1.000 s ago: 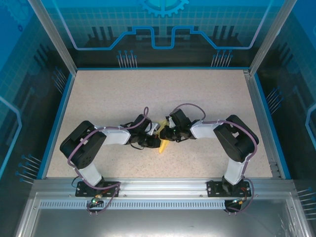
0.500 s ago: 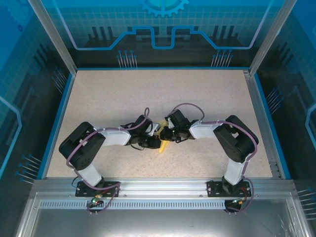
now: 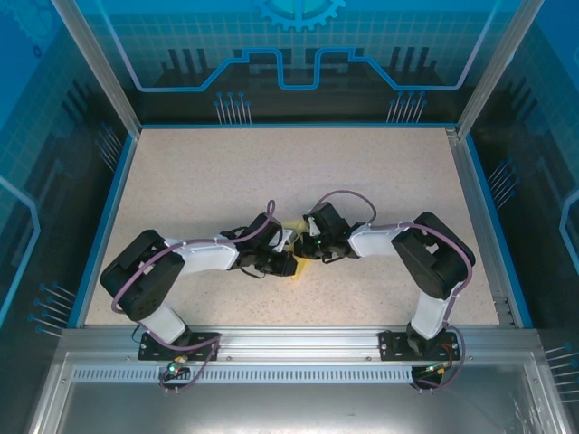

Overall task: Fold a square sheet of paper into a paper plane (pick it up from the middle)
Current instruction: Fourth fold the wing at the center of the table.

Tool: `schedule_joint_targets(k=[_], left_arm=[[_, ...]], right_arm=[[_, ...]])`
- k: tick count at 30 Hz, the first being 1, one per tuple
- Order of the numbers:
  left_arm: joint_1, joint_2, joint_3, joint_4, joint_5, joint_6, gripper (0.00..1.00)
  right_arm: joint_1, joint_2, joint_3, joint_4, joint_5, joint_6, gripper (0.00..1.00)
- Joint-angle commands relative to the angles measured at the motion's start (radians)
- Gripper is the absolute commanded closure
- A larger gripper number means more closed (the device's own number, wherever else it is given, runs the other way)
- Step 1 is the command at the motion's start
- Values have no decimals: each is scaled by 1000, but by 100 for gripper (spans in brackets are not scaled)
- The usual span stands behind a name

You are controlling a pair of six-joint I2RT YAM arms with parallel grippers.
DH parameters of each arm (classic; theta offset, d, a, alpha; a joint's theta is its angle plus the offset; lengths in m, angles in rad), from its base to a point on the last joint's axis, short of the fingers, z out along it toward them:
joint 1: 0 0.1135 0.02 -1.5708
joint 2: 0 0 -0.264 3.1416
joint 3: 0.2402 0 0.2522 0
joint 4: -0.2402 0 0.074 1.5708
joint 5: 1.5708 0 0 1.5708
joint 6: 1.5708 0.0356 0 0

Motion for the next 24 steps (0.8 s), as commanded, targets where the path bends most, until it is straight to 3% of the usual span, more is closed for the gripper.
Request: schedule_joint_targets(k=[1,24], left_arm=[[-11,28,-11,33,17,-20,91],[-58,53,-81,91,11,-70,92]], right_arm=[[11,36,-52,-111,32,2,90],[-4,-10,-66,-123,39,-2,90]])
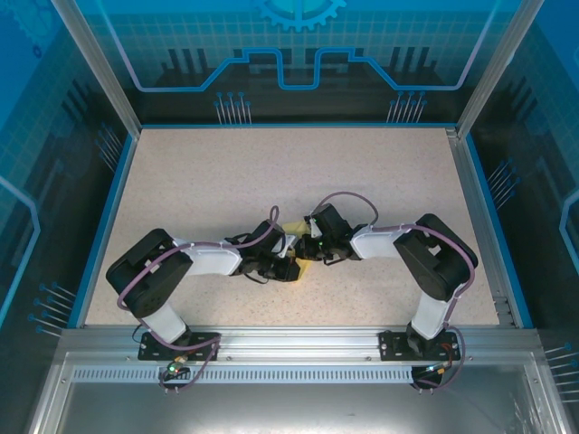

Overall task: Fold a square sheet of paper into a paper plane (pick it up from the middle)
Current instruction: Fourth fold the wing at the center of the table.

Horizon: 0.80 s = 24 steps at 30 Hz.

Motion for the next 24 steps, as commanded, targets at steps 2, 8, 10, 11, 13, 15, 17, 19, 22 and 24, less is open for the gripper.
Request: schedule_joint_targets(k=[2,8,10,11,13,15,17,19,22,24], left_arm=[[-22,24,-37,-13,8,-17,92],[-31,-4,-33,-47,1,-10,94],[-30,-21,-28,-65,-8,-8,94],[-31,-29,-27,-70,-14,-7,94],[-31,-47,-17,-84,-24,-2,94],[-30,-61,4,-103,-33,7,92],[-28,-82,28,-122,-46,15,91],[-22,-105,53,-143,-62,27,90],[5,-129,78,-160,-77,39,88],[30,-131,90,-159,-79,42,87]], right_arm=[[-3,11,-41,-132,45,-4,90],[-3,17,-41,-131,48,-6,90],[-2,15,-42,-131,47,-6,90],[-2,15,-42,-130,46,-6,90],[-1,15,-45,-130,49,-7,90],[-1,17,-44,-127,46,-7,90],[-1,19,-47,-122,45,-5,90],[0,19,-53,-115,43,-2,90],[-1,18,-58,-110,41,-1,91],[0,19,-58,-105,38,0,91]])
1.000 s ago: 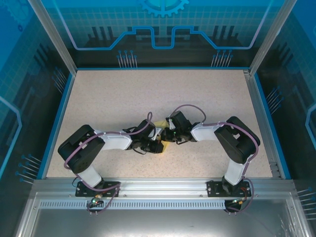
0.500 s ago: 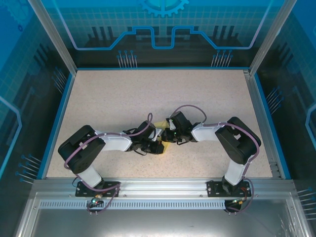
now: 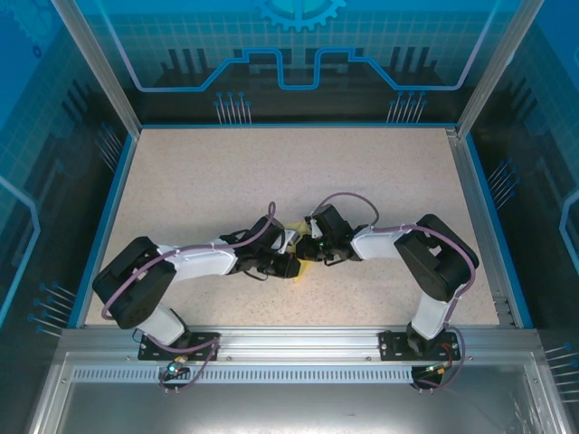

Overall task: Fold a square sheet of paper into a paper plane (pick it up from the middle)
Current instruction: Fourth fold the wing at the center of the table.

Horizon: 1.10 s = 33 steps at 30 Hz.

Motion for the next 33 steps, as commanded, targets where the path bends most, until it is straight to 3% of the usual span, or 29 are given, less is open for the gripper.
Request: schedule_joint_targets(k=[1,20,28,33], left_arm=[[40,-22,44,-37,-33,37,87],[166,160,143,90,-18,31,88],[191,228,209,37,-39,64,87],[194,278,248,-3,6,88,87]], right_arm=[[0,23,-48,-114,37,2,91],[2,30,-59,-54,14,8,92],[6,25,-66,-23,6,1,95],[6,21,-76,1,3,1,96]])
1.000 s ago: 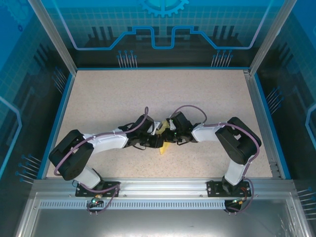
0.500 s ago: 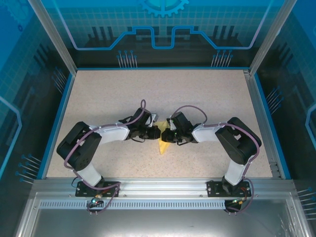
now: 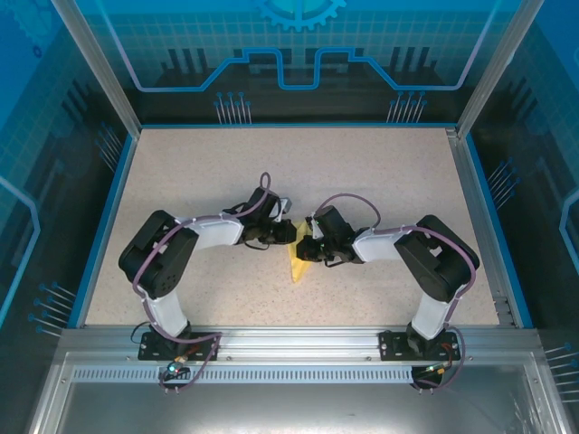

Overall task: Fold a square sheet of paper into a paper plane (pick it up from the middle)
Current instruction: Fourth fold the wing at the center of the table.

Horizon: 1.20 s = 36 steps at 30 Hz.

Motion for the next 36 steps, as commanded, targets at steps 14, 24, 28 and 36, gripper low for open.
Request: schedule_joint_targets(k=[14,24,28,36], left_arm=[[7,69,63,-180,-17,145,91],[7,112,67,-214,-57,189,93],[6,127,68,-223,-66,198,94],[6,144,67,-237,-94,201,97]], right_arm=[[9,-4,-44,-45,17,-23,97],[31,-55,-54,-54,17,-15,96],[53,-51,-56,-49,20,-6,96],[73,-26,-21,-86,39,-13,96]])
